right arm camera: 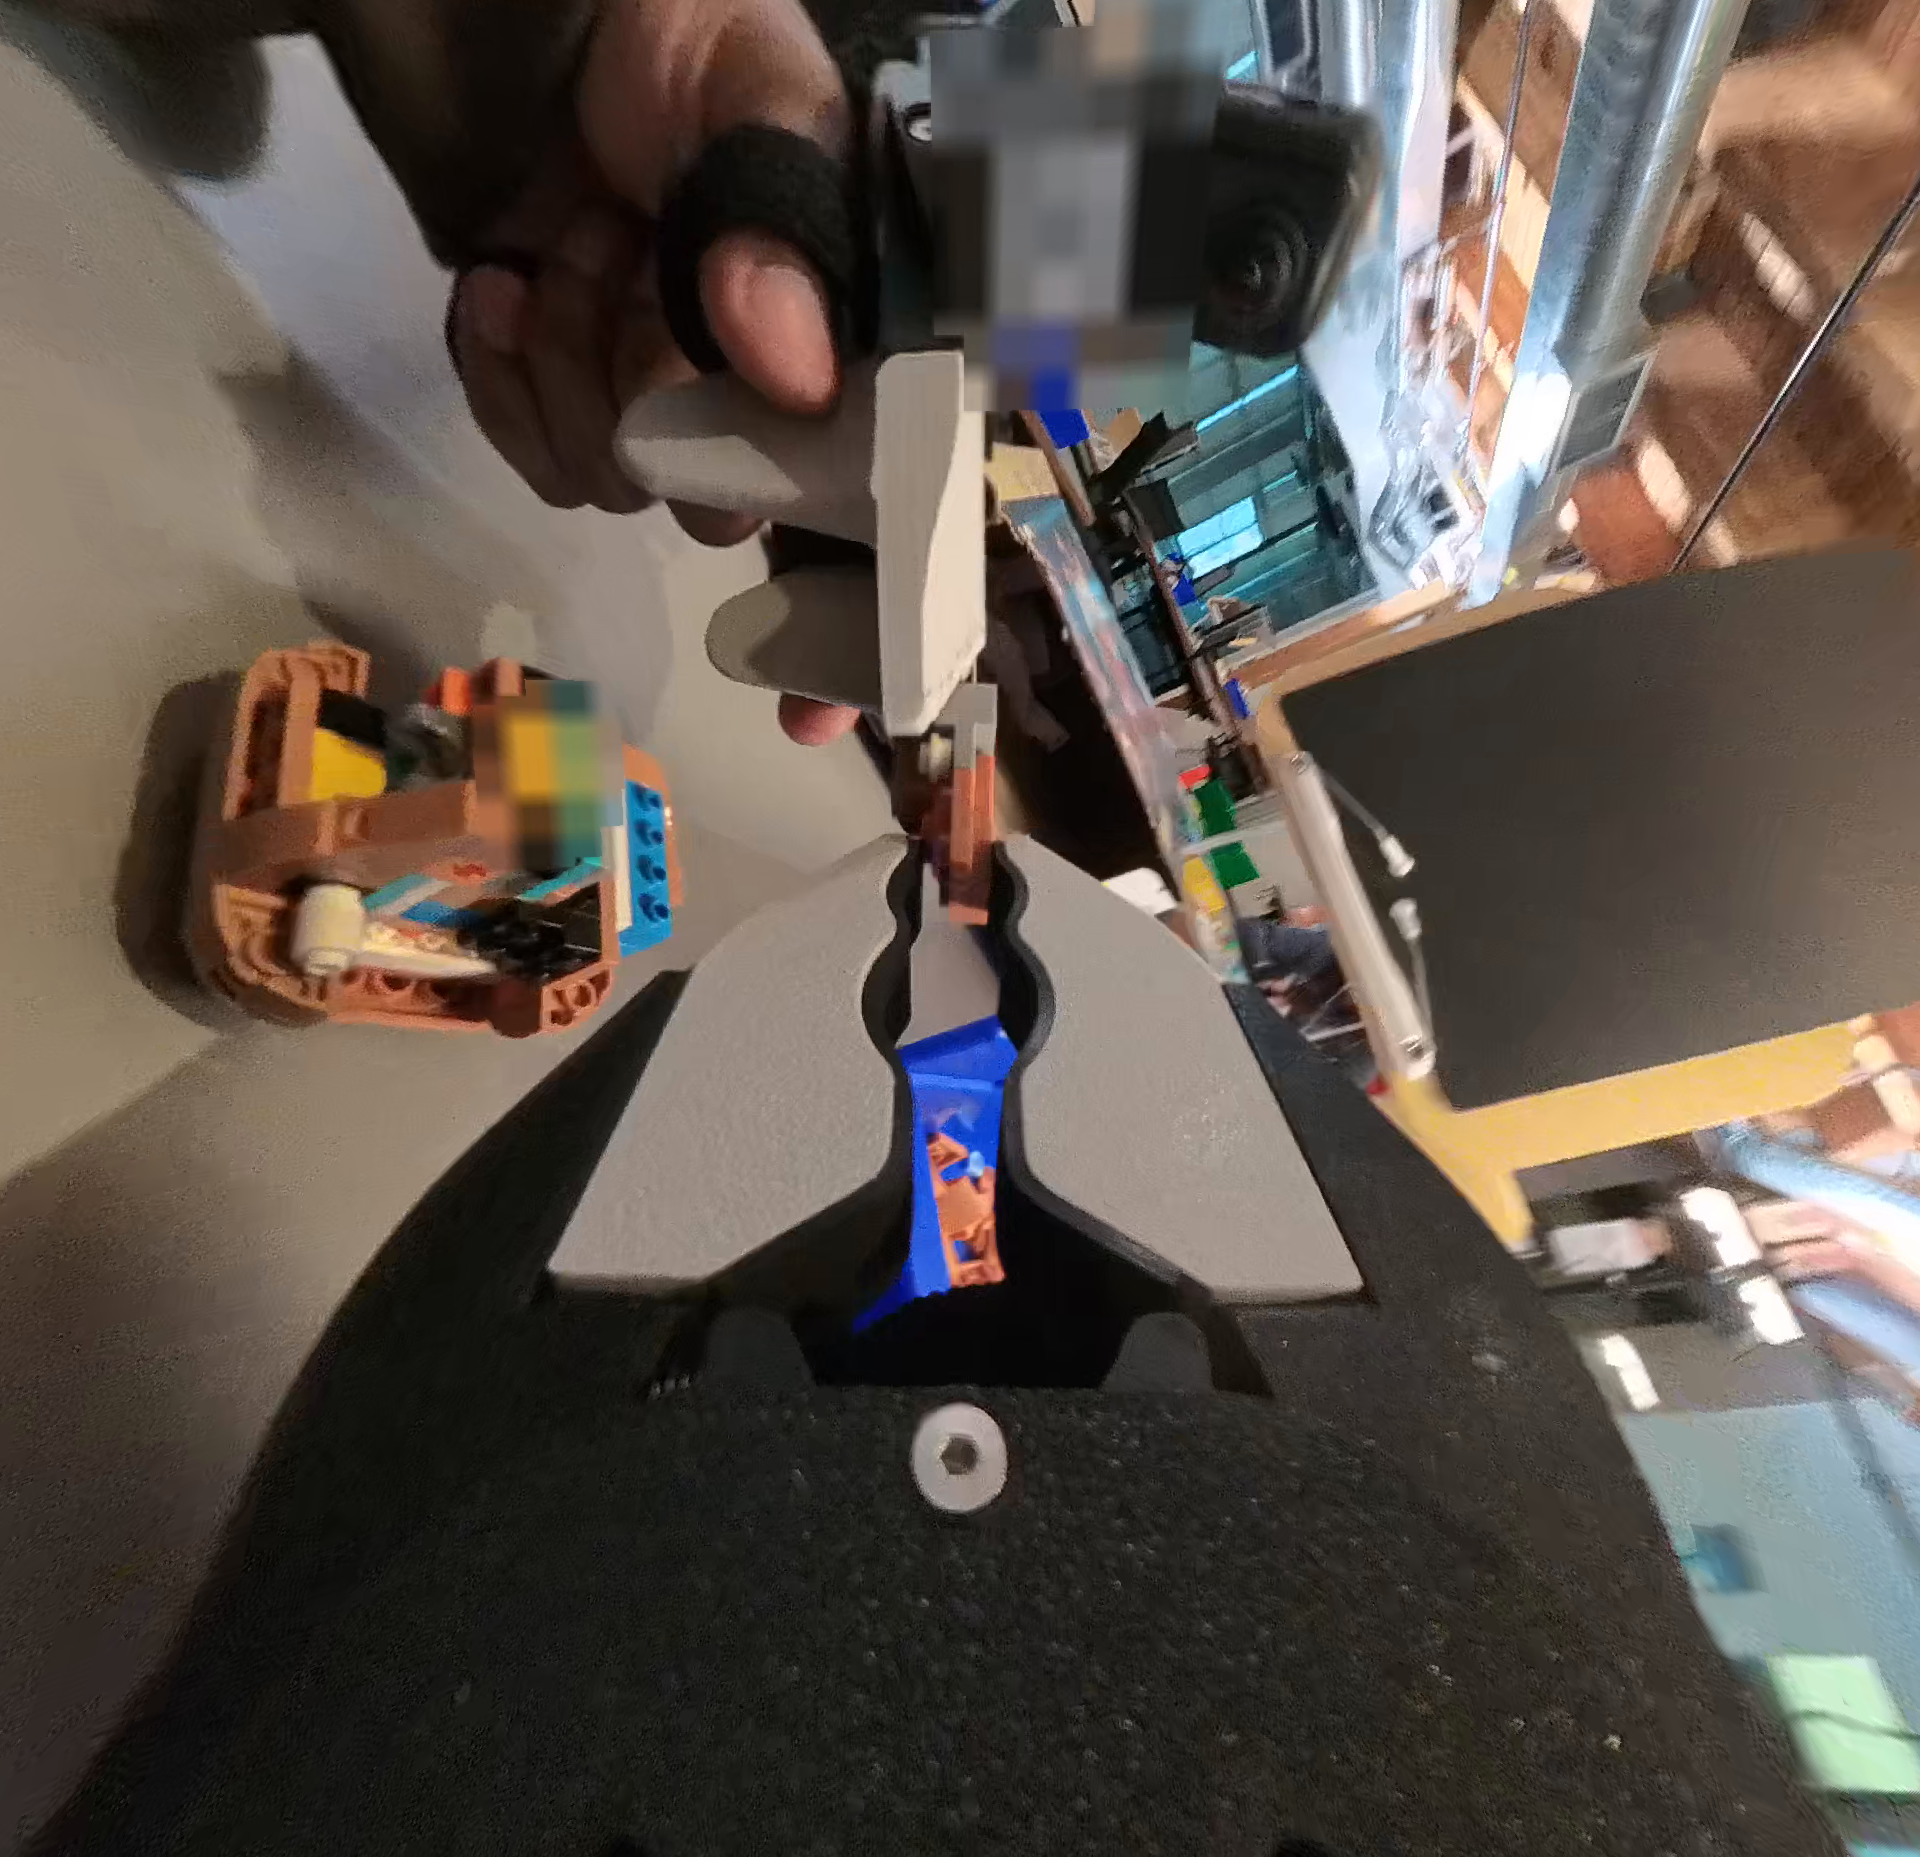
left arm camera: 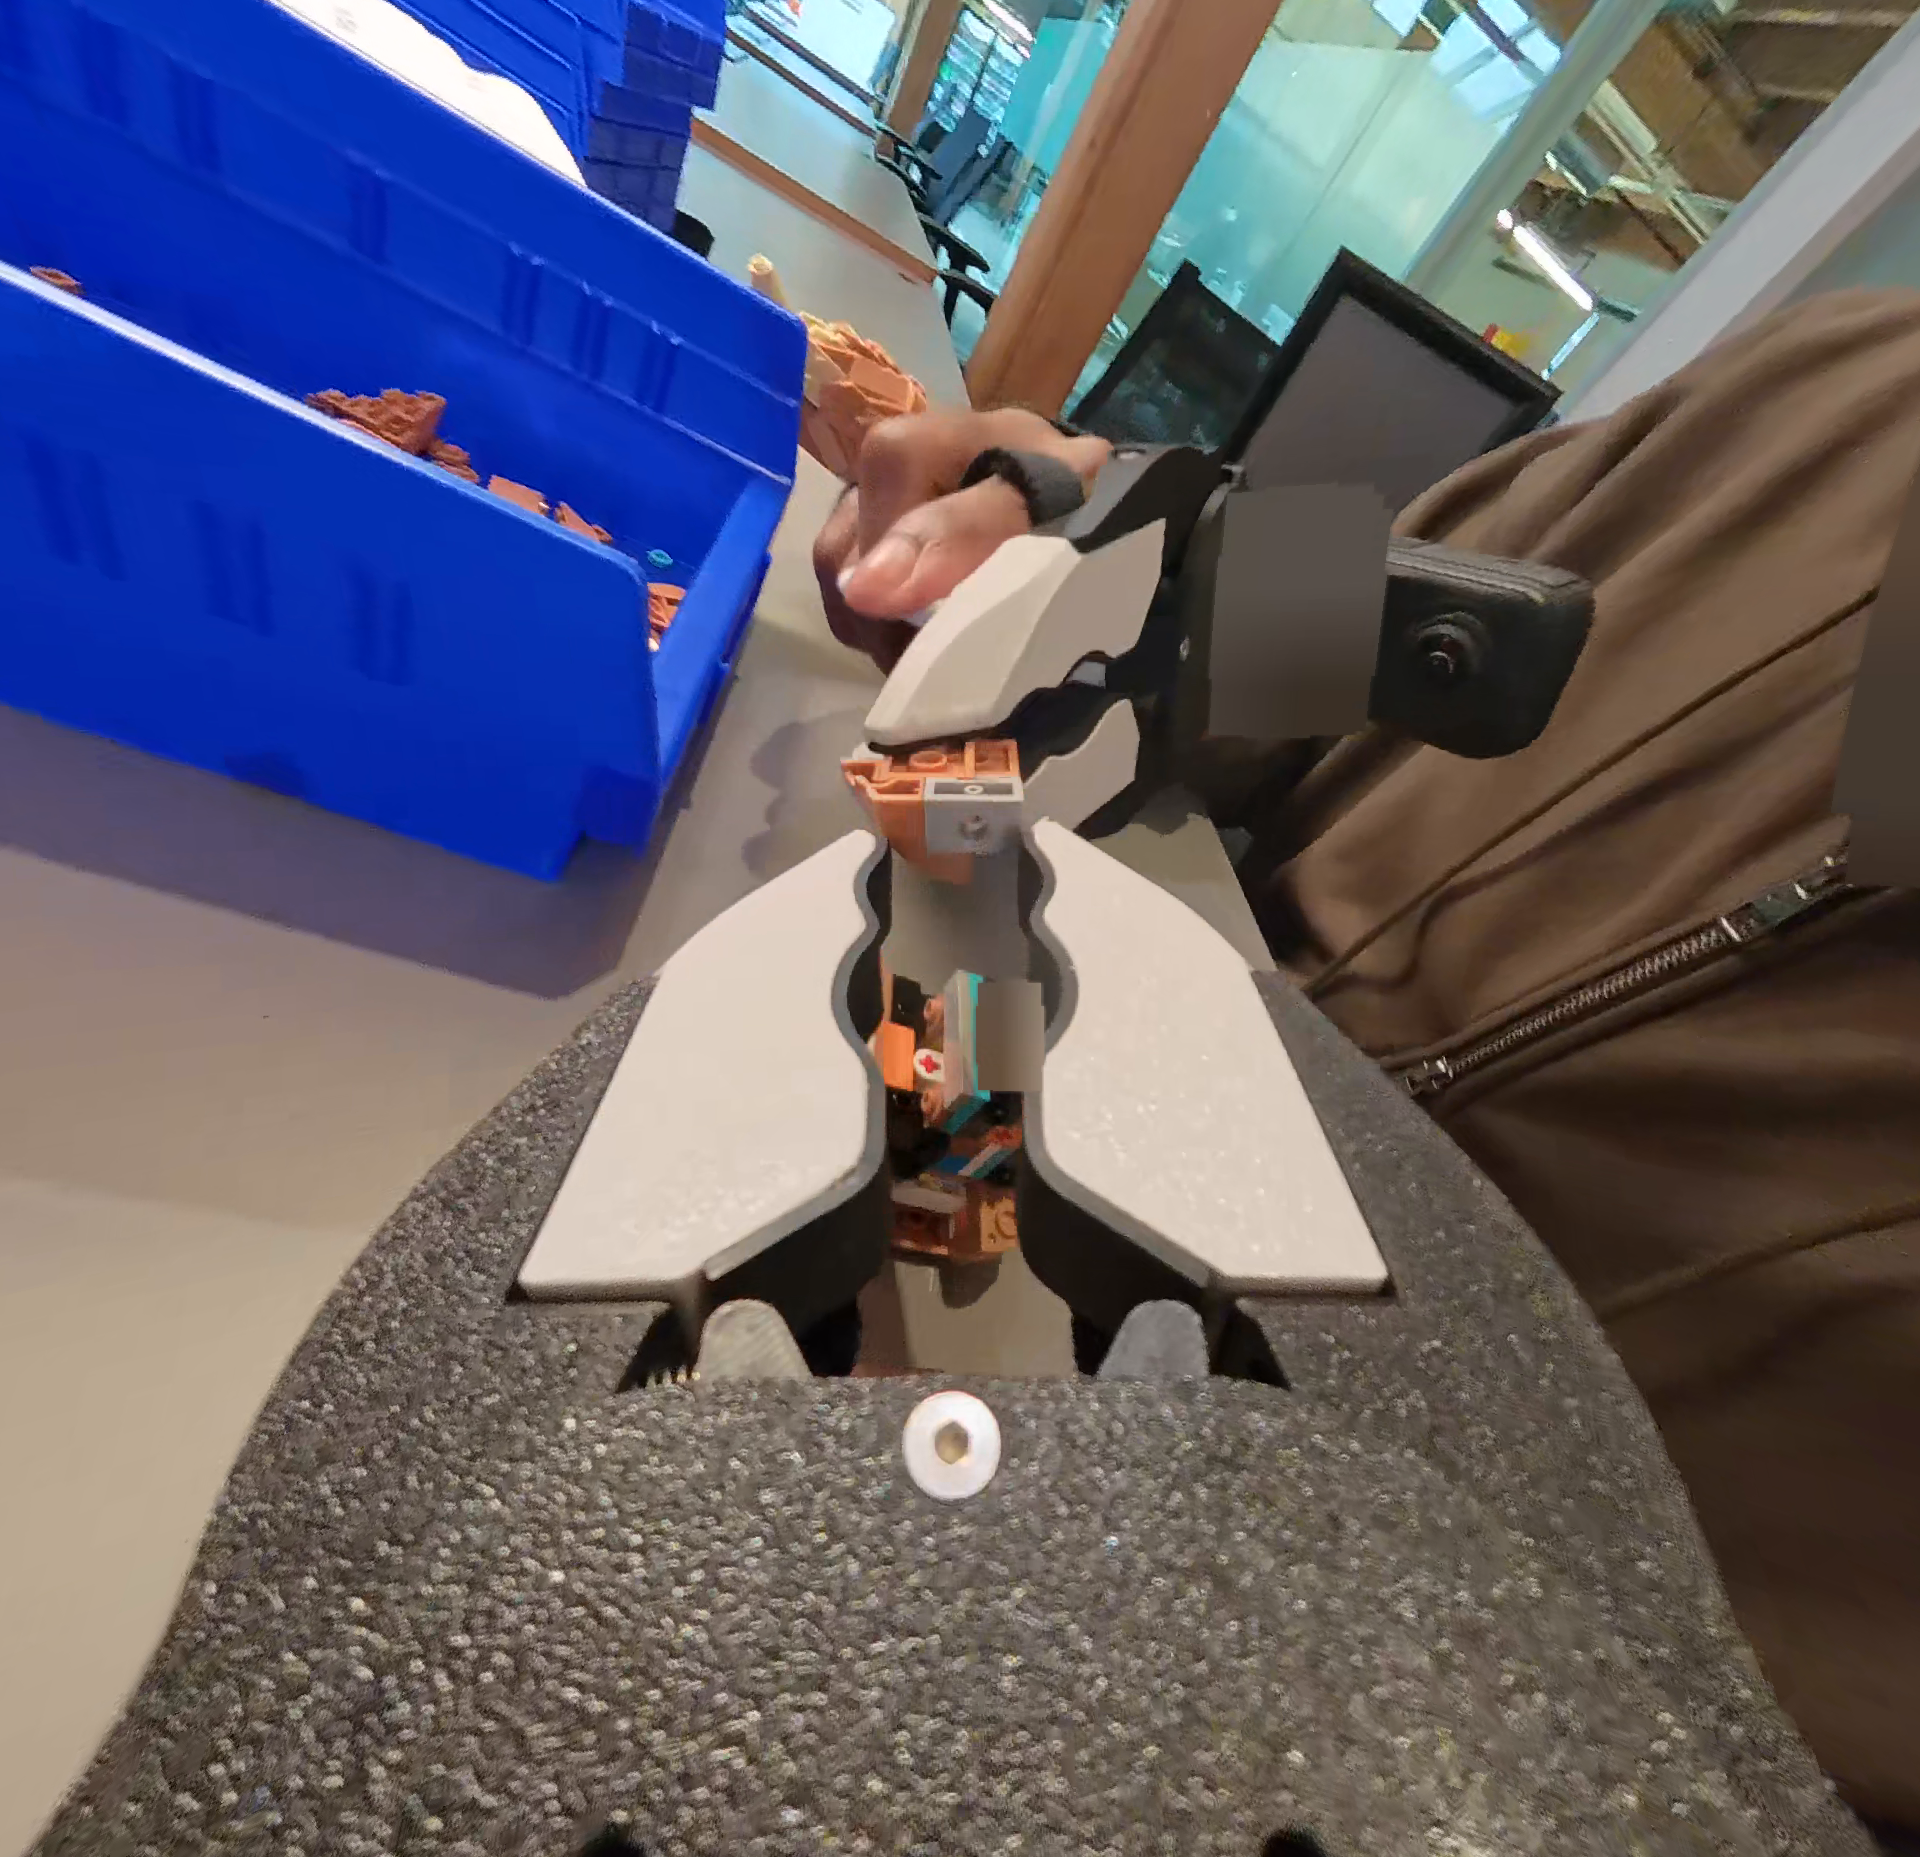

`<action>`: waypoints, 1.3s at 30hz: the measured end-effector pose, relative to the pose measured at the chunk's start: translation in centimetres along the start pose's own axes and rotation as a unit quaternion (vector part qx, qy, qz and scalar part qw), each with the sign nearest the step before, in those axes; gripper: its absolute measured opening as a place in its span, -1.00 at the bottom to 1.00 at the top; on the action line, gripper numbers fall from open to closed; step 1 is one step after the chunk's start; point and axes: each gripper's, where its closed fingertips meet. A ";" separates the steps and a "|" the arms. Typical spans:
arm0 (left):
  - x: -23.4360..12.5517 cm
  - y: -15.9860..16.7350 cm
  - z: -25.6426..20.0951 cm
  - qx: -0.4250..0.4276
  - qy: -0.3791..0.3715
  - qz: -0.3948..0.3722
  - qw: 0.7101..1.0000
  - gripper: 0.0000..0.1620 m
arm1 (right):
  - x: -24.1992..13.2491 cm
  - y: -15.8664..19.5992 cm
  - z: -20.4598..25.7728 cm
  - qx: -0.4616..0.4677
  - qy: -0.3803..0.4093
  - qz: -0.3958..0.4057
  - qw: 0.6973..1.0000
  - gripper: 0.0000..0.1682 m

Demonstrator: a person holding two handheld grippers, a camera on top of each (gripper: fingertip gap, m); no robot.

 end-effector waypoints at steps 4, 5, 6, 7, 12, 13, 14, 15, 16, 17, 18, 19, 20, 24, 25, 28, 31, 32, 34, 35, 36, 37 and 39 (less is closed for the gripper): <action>-0.2 -0.8 1.2 0.012 -0.046 -0.018 0.999 -0.62 | 0.2 0.6 -1.3 0.166 -0.014 0.018 0.986 -0.87; -0.2 -0.9 1.6 0.033 -0.067 -0.016 0.997 -0.59 | 0.2 0.7 -1.3 0.222 -0.029 0.018 0.975 -0.87; -0.3 -1.0 2.0 0.061 -0.091 -0.012 0.994 -0.56 | 0.2 0.6 -1.3 0.279 -0.049 0.015 0.959 -0.87; -0.4 -1.4 2.4 0.093 -0.120 -0.012 0.988 -0.54 | 0.2 0.3 -1.1 0.335 -0.074 0.009 0.939 -0.87; -0.5 -2.9 1.8 0.197 -0.159 -0.030 0.967 -0.54 | -0.1 -0.7 -0.6 0.520 -0.169 -0.019 0.837 -0.88; -0.4 -3.0 1.7 0.195 -0.156 -0.034 0.968 -0.55 | -0.2 -1.0 -0.6 0.541 -0.183 -0.029 0.820 -0.88; -0.4 -3.0 1.7 0.187 -0.151 -0.039 0.970 -0.55 | -0.2 -1.2 -0.5 0.560 -0.195 -0.036 0.805 -0.87; -0.3 -3.0 1.5 0.177 -0.141 -0.047 0.973 -0.56 | -0.3 -1.4 -0.4 0.575 -0.209 -0.040 0.790 -0.88; -0.1 -3.0 1.2 0.167 -0.127 -0.057 0.976 -0.58 | -0.4 -1.6 -0.2 0.587 -0.221 -0.043 0.777 -0.88; 0.0 -3.0 0.9 0.158 -0.110 -0.065 0.979 -0.64 | -0.4 -1.7 -0.2 0.596 -0.230 -0.046 0.768 -0.87; 0.1 -3.0 0.6 0.149 -0.097 -0.073 0.981 -0.71 | -0.4 -1.6 -0.1 0.600 -0.233 -0.045 0.764 -0.87; 0.2 -3.0 0.6 0.141 -0.092 -0.077 0.983 -0.74 | -0.4 -1.6 -0.1 0.598 -0.233 -0.045 0.765 -0.87; 0.2 -2.9 0.7 0.132 -0.090 -0.079 0.984 -0.74 | -0.3 -1.5 -0.1 0.593 -0.231 -0.043 0.770 -0.87; -0.2 -3.3 1.6 0.035 -0.087 -0.104 0.990 -0.76 | 0.0 -0.5 -1.5 0.505 -0.141 -0.034 0.851 -0.71; -0.4 -3.6 1.8 0.003 -0.085 -0.121 0.989 -0.76 | 0.0 -0.2 -2.2 0.461 -0.100 -0.031 0.881 -0.65; -0.8 -4.1 2.1 -0.065 -0.072 -0.155 0.983 -0.78 | -0.3 0.1 -3.5 0.284 0.002 -0.015 0.959 -0.61; -0.6 -4.2 1.9 -0.097 -0.057 -0.164 0.980 -0.78 | -0.1 -0.1 -2.9 0.157 0.043 0.001 0.987 -0.56; -0.4 -4.2 1.8 -0.101 -0.054 -0.163 0.980 -0.78 | 0.0 -0.2 -2.7 0.144 0.048 0.001 0.988 -0.52; -0.3 -4.1 1.6 -0.111 -0.052 -0.162 0.979 -0.79 | 0.0 -0.2 -2.8 0.143 0.057 -0.001 0.988 -0.53; -0.2 -4.1 1.6 -0.115 -0.050 -0.160 0.979 -0.79 | -0.1 -0.2 -3.0 0.147 0.060 -0.004 0.987 -0.53; -0.1 -4.0 1.5 -0.118 -0.049 -0.155 0.980 -0.79 | -0.2 -0.3 -3.3 0.148 0.065 -0.007 0.987 -0.53; -0.1 -4.0 1.5 -0.120 -0.047 -0.153 0.980 -0.79 | -0.3 -0.3 -3.4 0.147 0.065 -0.011 0.987 -0.56; 0.0 -4.0 1.3 -0.127 -0.040 -0.154 0.979 -0.79 | -0.4 -0.4 -3.4 0.136 0.064 -0.016 0.989 -0.65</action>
Point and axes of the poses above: each gripper's, where its closed fingertips meet, x out along the fingers, y out of its underside, z = x × y across the jaws, and after that the axes turned 12 degrees about x, right-handed
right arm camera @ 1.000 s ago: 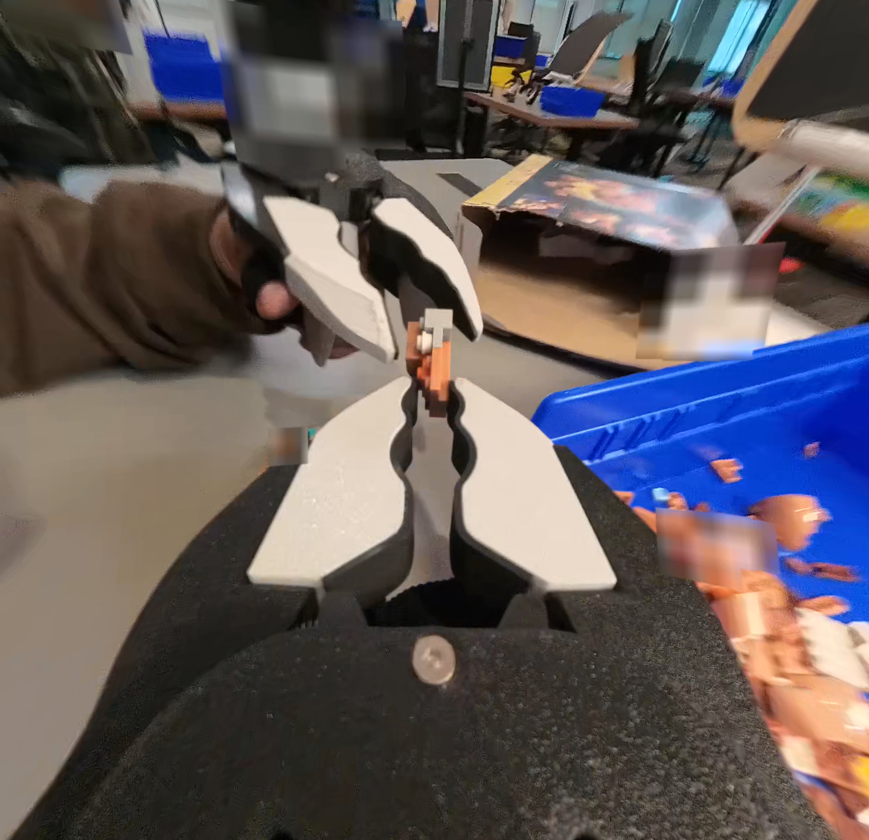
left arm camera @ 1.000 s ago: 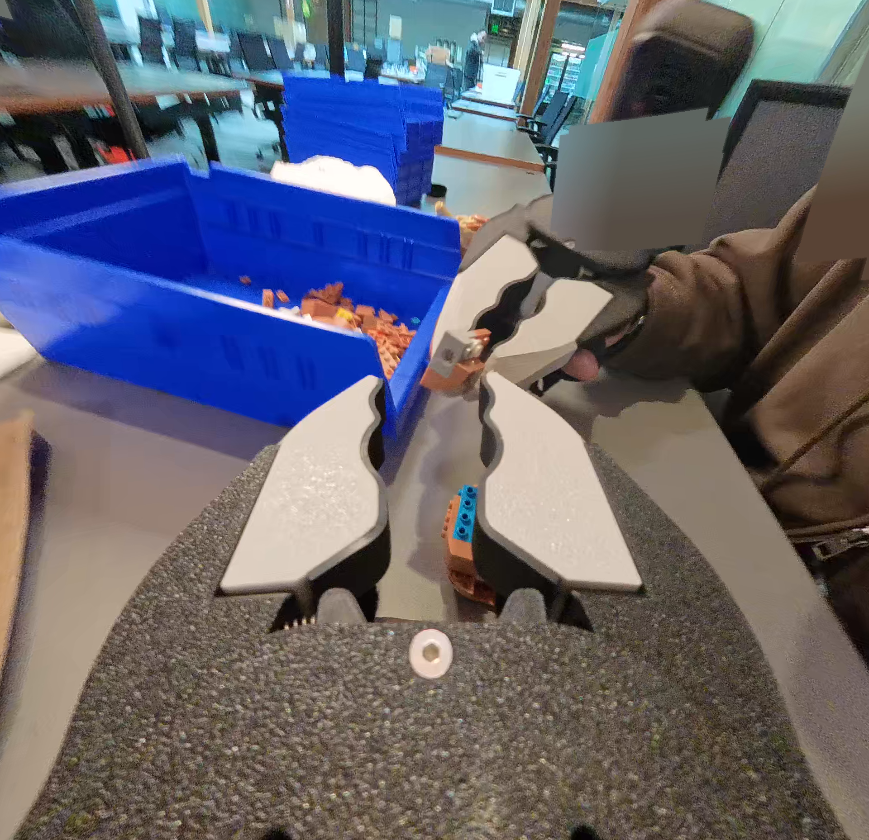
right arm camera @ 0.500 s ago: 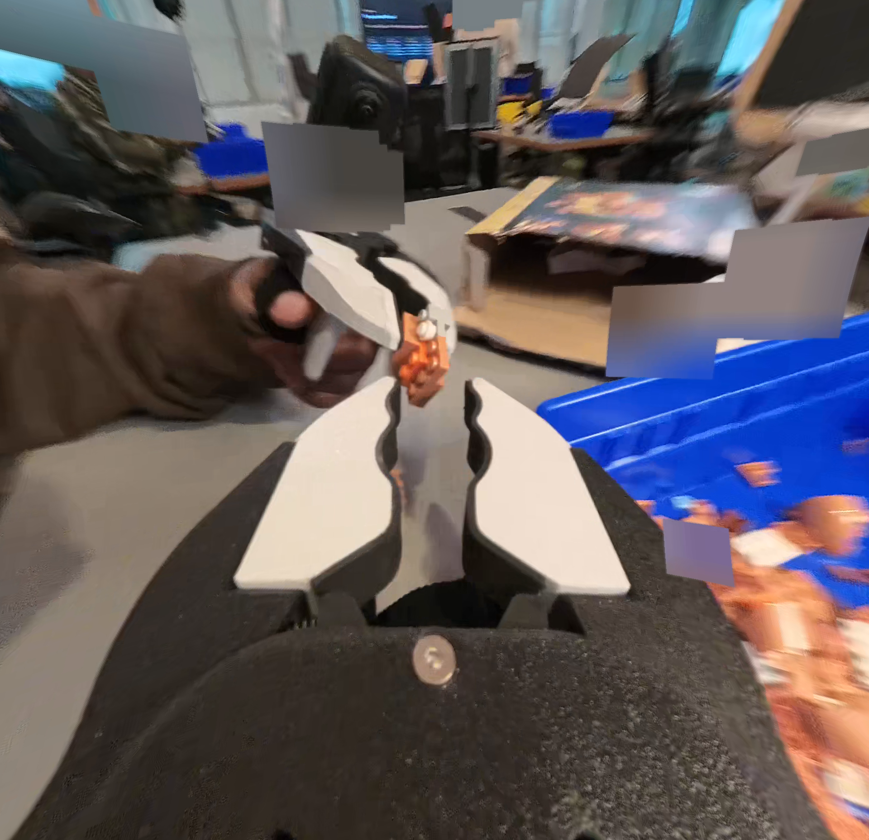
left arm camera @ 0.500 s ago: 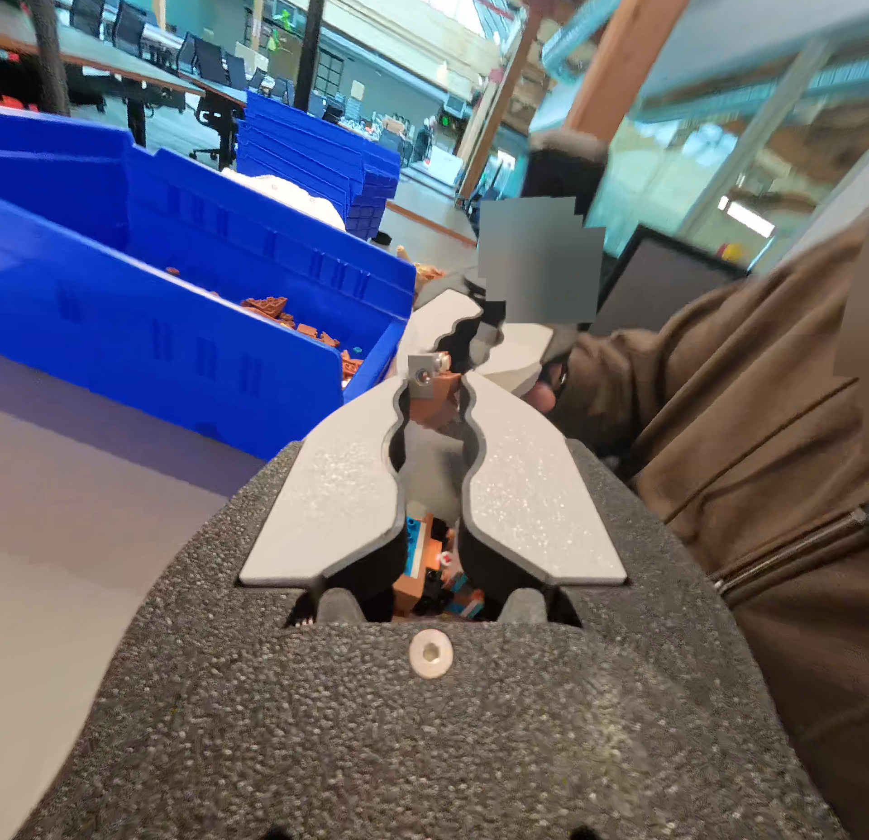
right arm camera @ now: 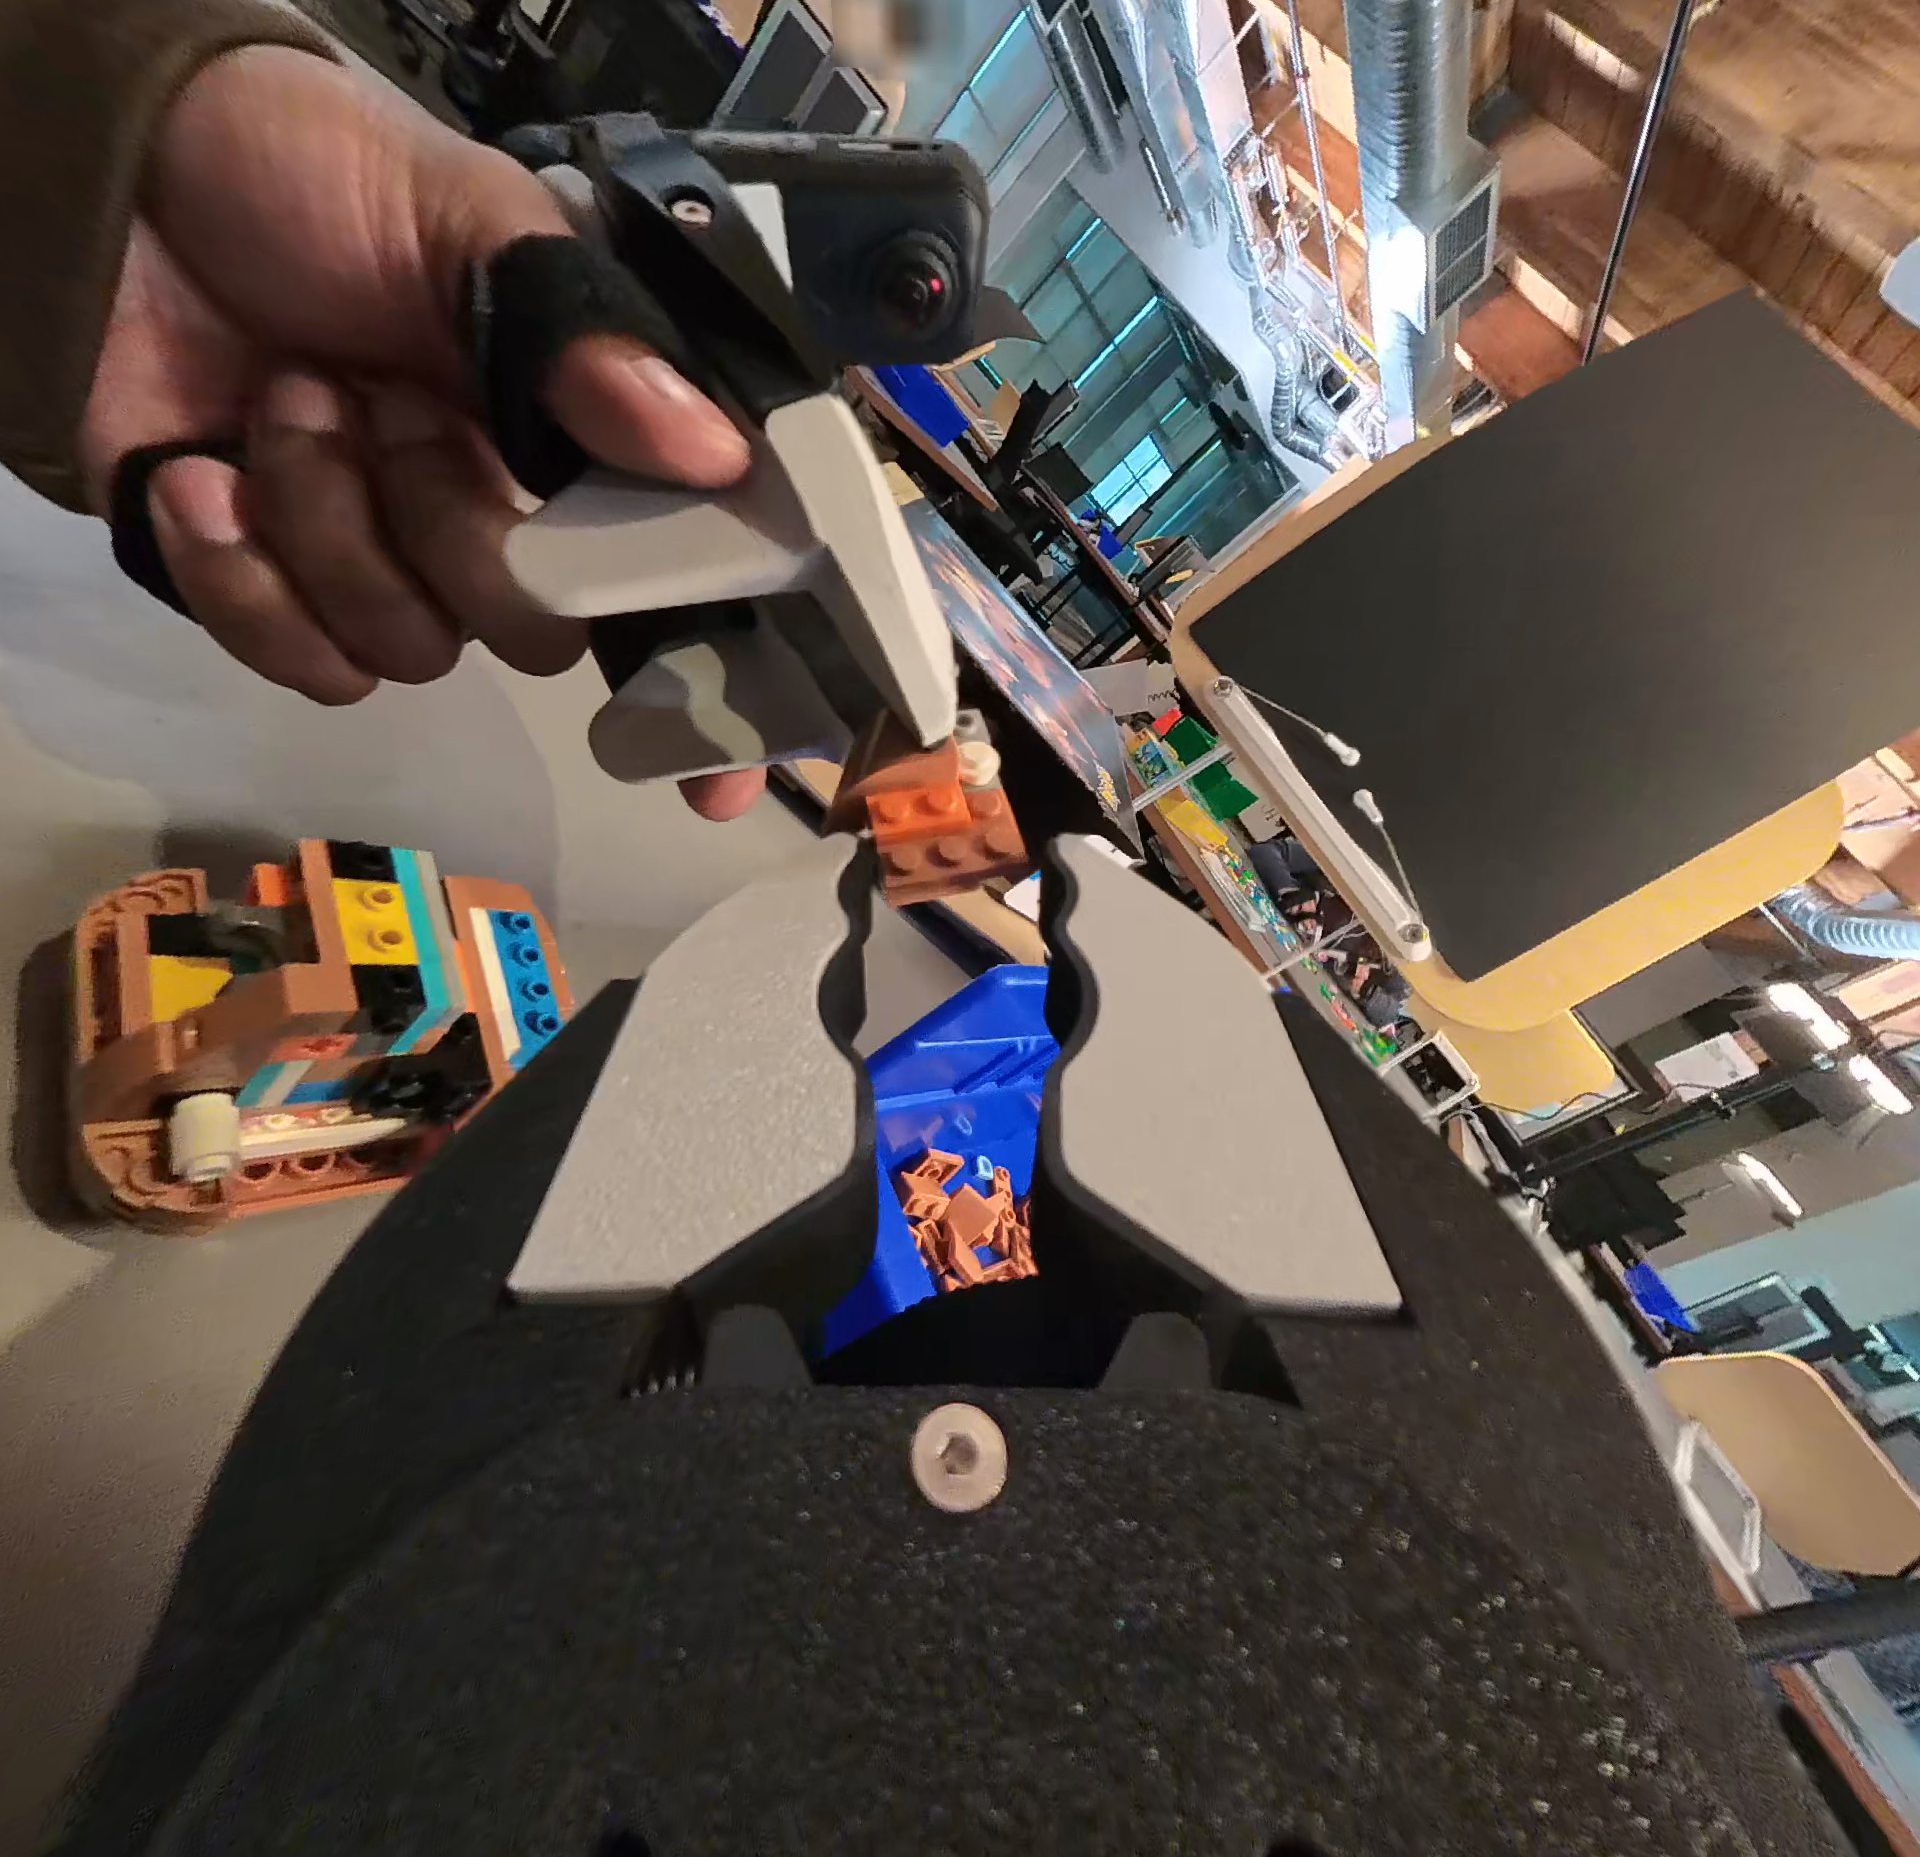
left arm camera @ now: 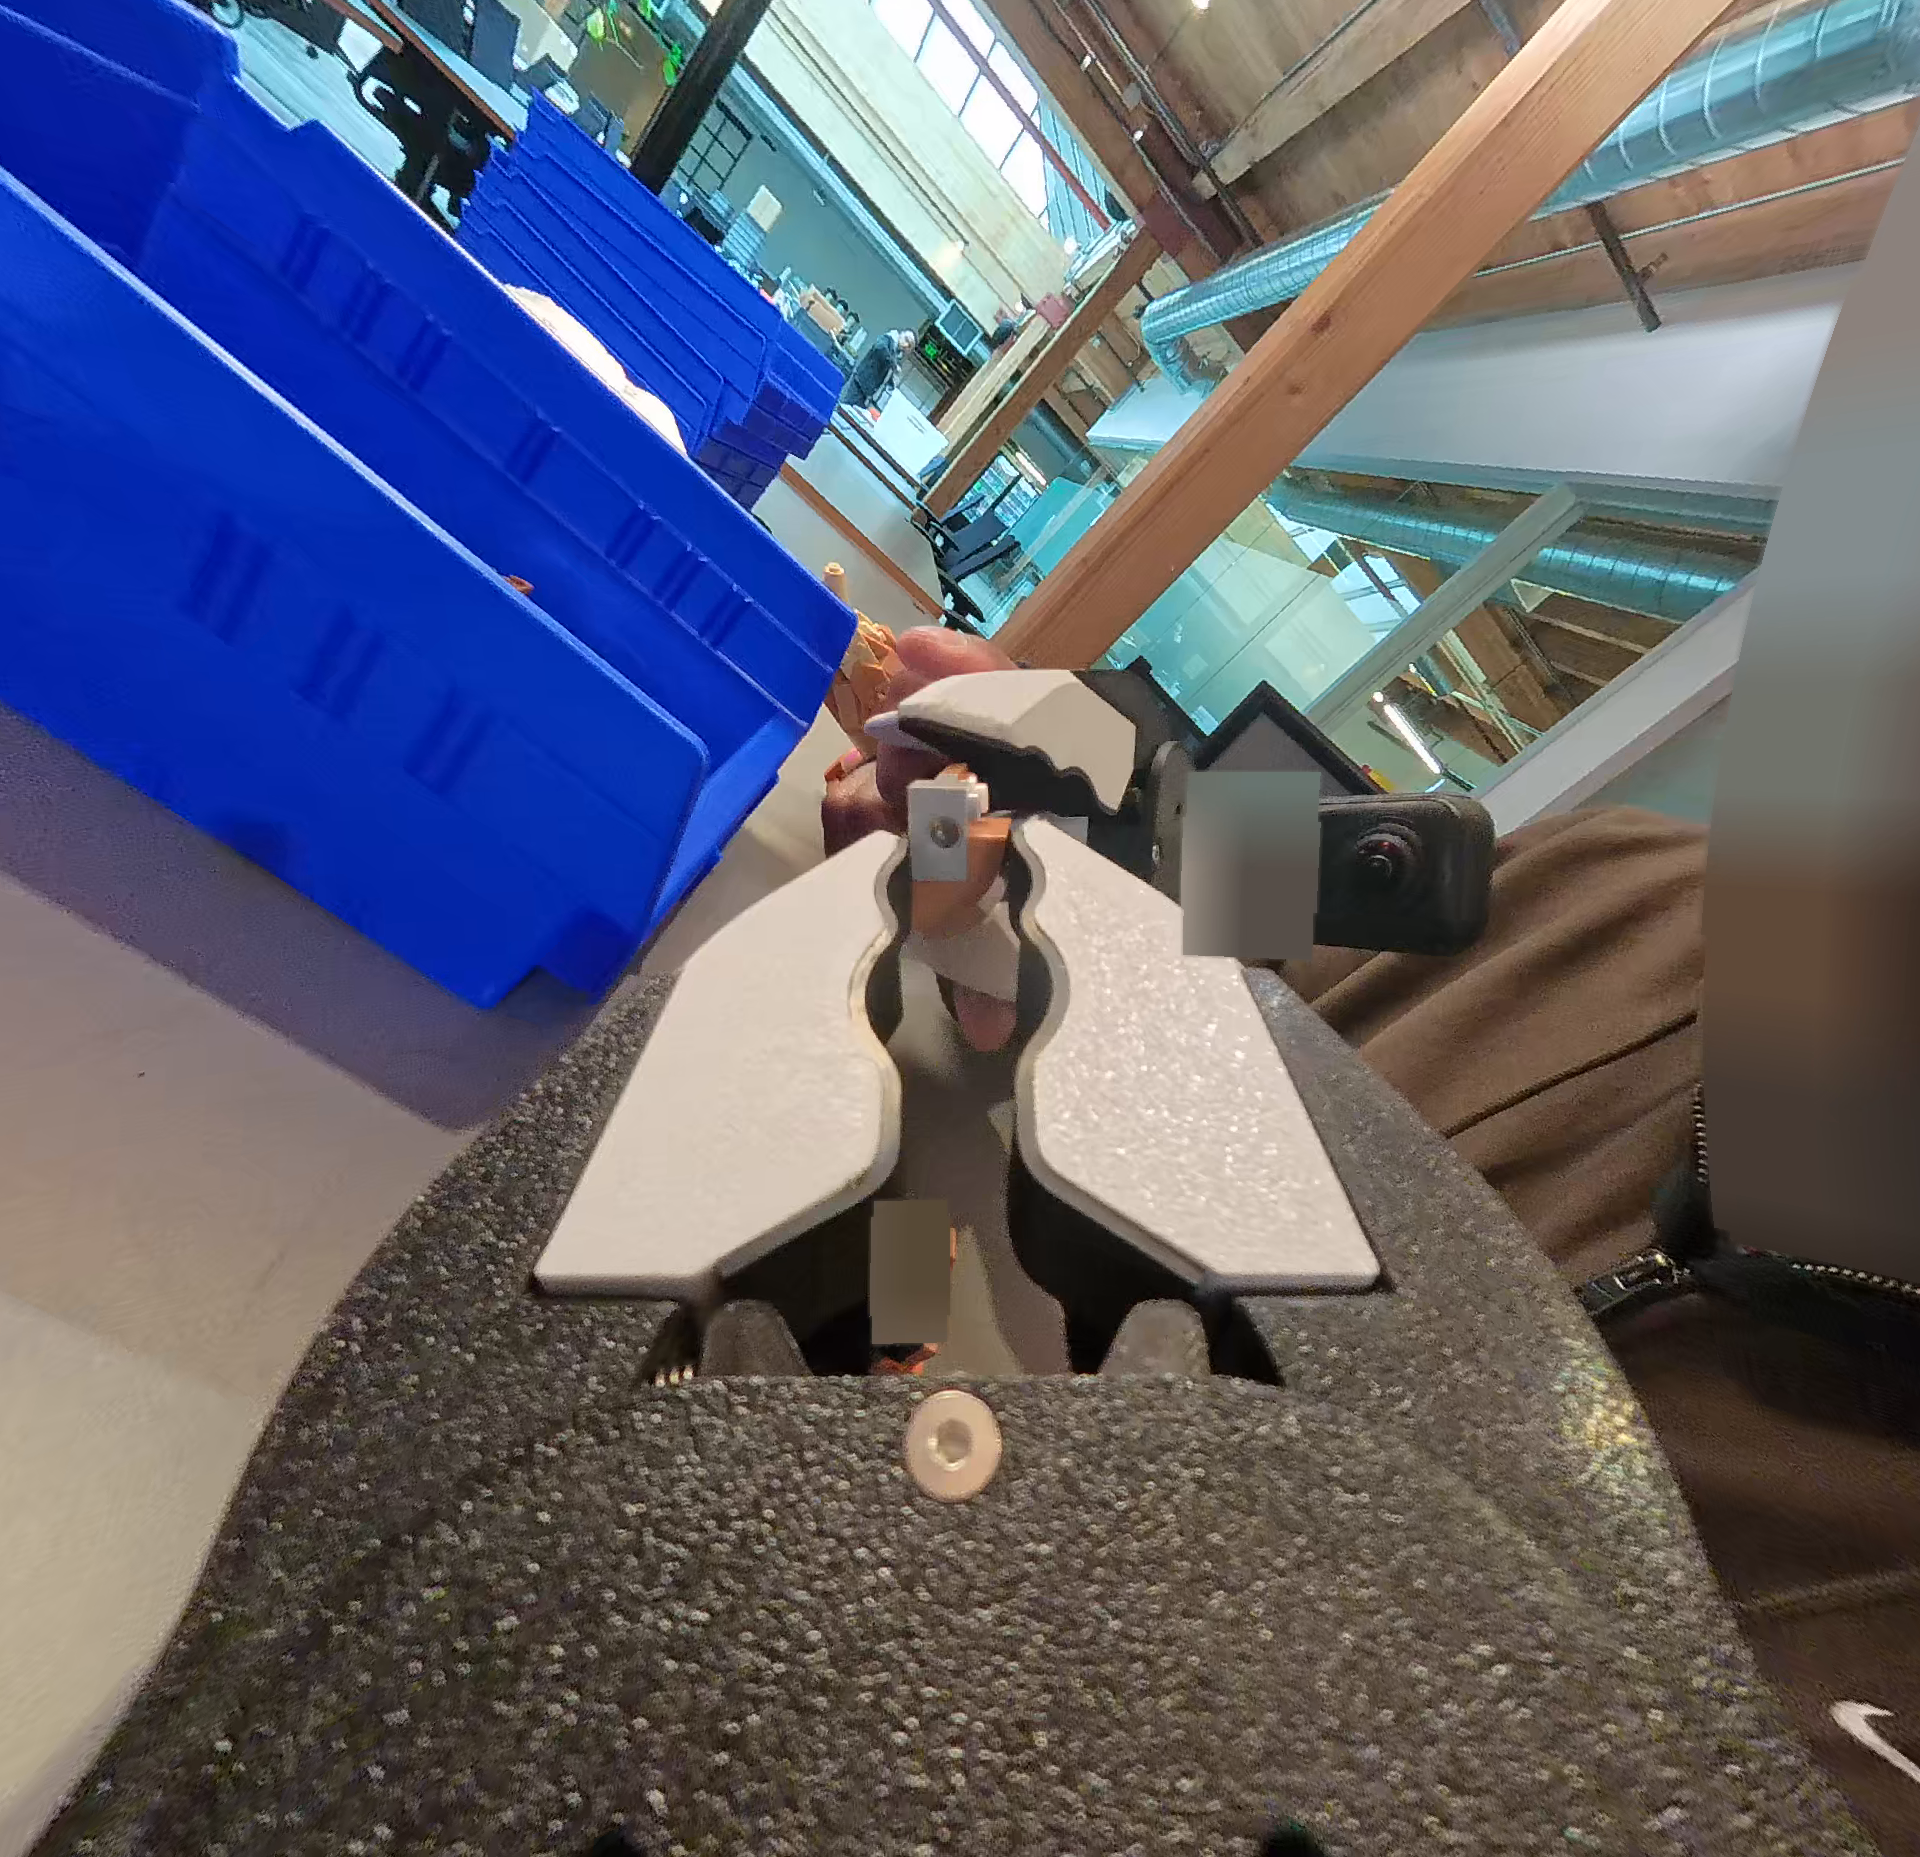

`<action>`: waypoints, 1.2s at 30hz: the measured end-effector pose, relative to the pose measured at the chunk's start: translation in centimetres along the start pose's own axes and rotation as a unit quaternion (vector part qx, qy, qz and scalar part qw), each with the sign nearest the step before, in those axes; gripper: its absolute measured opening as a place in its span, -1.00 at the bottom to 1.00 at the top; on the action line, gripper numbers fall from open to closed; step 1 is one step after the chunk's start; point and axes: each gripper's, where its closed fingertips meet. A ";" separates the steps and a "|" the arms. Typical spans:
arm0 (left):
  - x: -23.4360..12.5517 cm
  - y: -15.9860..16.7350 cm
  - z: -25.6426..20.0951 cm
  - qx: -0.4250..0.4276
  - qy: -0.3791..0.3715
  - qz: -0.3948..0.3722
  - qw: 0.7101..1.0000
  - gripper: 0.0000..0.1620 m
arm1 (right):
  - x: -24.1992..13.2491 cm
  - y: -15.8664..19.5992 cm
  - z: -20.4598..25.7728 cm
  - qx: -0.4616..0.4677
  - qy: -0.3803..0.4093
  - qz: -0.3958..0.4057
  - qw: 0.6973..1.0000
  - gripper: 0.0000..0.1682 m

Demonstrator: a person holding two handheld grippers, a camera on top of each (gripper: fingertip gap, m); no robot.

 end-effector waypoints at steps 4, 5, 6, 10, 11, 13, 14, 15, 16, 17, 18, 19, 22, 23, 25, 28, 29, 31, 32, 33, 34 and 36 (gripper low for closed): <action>0.0 0.1 0.0 -0.008 0.006 -0.001 1.000 -0.79 | 0.0 0.0 0.2 -0.003 -0.006 -0.003 1.000 -0.69; 0.0 0.0 0.0 -0.007 0.008 -0.004 1.000 -0.79 | 0.0 0.0 0.2 0.010 -0.012 -0.002 1.000 -0.69; 0.1 -0.1 -0.1 -0.009 0.009 -0.007 1.000 -0.79 | 0.0 0.1 0.2 0.024 -0.019 -0.001 1.000 -0.69; -0.3 -0.5 0.3 -0.008 0.002 -0.012 1.000 -0.75 | -0.1 0.4 0.5 0.059 -0.052 0.007 0.997 -0.69; -0.6 -0.9 0.5 -0.008 0.000 -0.020 1.000 -0.74 | -0.1 0.4 0.6 0.055 -0.059 0.008 0.997 -0.69; -1.1 -1.3 0.6 -0.010 -0.002 -0.023 1.000 -0.74 | -0.2 0.4 1.2 0.039 -0.075 0.006 0.996 -0.69; -1.2 -1.1 0.6 -0.011 -0.002 -0.012 1.000 -0.74 | -0.3 0.3 1.6 0.029 -0.086 0.003 0.996 -0.69; -1.2 -0.7 0.5 -0.011 0.003 0.004 1.000 -0.74 | -0.3 0.2 2.0 0.018 -0.094 0.000 0.995 -0.69; -1.2 -0.1 0.3 -0.014 0.014 0.024 1.000 -0.74 | -0.3 0.2 2.4 0.008 -0.100 -0.002 0.995 -0.69; -1.1 0.4 -0.1 -0.017 0.028 0.041 0.999 -0.74 | -0.4 0.2 2.7 -0.003 -0.104 -0.002 0.995 -0.69; -1.0 0.9 -0.5 -0.020 0.041 0.057 0.997 -0.74 | -0.4 0.3 3.0 -0.012 -0.107 -0.001 0.994 -0.69; -0.9 1.3 -0.7 -0.020 0.047 0.070 0.996 -0.74 | -0.3 0.4 3.1 -0.019 -0.108 0.000 0.994 -0.69; -0.7 2.2 -0.7 -0.019 0.048 0.094 0.994 -0.80 | -0.4 0.4 3.3 -0.025 -0.113 -0.001 0.993 -0.69; -0.7 2.3 -0.8 -0.023 0.054 0.096 0.994 -0.84 | -0.4 0.4 3.3 -0.027 -0.115 -0.002 0.993 -0.69; -0.7 2.3 -1.0 -0.024 0.060 0.094 0.993 -0.85 | -0.5 0.3 3.4 -0.029 -0.116 -0.006 0.993 -0.69; -0.7 2.1 -1.0 -0.032 0.065 0.084 0.994 -0.85 | -0.4 0.2 3.2 -0.025 -0.112 -0.008 0.993 -0.69; -0.6 2.0 -0.9 -0.036 0.065 0.076 0.994 -0.85 | -0.3 0.3 3.0 -0.019 -0.108 -0.007 0.994 -0.68; -0.4 1.5 -0.6 -0.040 0.060 0.050 0.996 -0.85 | -0.2 0.3 2.3 0.004 -0.094 -0.003 0.996 -0.67; -0.3 1.0 -0.4 -0.039 0.056 0.031 0.997 -0.85 | -0.1 0.3 1.9 0.024 -0.088 -0.001 0.996 -0.67; -0.3 0.5 -0.4 -0.038 0.053 0.009 0.998 -0.85 | -0.1 0.2 1.6 0.052 -0.089 0.000 0.995 -0.68; -0.3 -0.2 -0.4 -0.036 0.050 -0.016 0.998 -0.85 | -0.1 0.1 1.4 0.087 -0.095 -0.001 0.992 -0.66; -0.4 -1.5 -0.5 -0.024 0.043 -0.061 0.997 -0.85 | -0.1 -0.5 1.2 0.162 -0.108 -0.007 0.981 -0.65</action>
Point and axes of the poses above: each gripper's, where its closed fingertips meet, x out along the fingers, y out of its underside, z = x × y across the jaws, and after that the axes turned 12 degrees about x, right-handed
